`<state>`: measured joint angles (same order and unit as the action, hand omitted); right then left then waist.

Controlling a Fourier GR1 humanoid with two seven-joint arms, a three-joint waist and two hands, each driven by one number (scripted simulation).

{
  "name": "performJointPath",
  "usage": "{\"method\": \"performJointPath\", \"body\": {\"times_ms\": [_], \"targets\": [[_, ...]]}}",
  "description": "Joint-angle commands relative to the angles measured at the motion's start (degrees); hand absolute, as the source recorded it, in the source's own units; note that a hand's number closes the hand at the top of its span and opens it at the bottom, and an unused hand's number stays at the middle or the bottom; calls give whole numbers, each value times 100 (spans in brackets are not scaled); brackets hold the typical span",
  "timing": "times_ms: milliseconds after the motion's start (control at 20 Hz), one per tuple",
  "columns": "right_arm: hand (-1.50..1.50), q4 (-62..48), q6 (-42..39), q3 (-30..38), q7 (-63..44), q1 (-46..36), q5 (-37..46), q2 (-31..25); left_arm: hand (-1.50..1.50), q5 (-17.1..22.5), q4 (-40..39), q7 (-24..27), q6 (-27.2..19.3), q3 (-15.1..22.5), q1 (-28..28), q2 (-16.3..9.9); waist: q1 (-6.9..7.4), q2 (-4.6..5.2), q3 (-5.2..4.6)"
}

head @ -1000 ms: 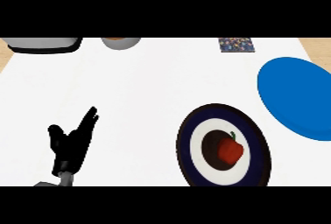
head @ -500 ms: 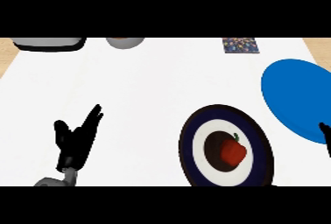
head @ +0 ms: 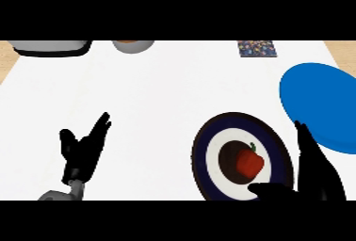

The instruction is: Pick the bell pepper from the plate and place it in the plate

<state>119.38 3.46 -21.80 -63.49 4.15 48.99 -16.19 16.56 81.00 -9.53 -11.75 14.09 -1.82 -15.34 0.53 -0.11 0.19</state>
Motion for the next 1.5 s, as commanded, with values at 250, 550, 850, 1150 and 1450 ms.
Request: {"method": "performJointPath", "body": {"times_ms": [250,550,850,1150,1450], "targets": [[-150,-395,4,-353,-274,178,627,841,0,-172,-83,-202,85,-120,13,155,-67,8,-20],[-150,-1389,-224,251,-144,-283,738,976,0,-164,27,-305,211,-201,-22,116,-49,17,-19],[-150,-1598,-665,273,-592,-850,1194,1554,0,-220,143,-172,334,-230,249,228,-21,12,-21],[-150,-1943,-521,584,236,-348,911,1418,0,-392,-8,-176,407,-357,197,319,-53,11,-19],[150,-2549,-837,676,813,-548,622,1341,0,-355,171,10,550,-490,476,327,-28,10,-19]]}}
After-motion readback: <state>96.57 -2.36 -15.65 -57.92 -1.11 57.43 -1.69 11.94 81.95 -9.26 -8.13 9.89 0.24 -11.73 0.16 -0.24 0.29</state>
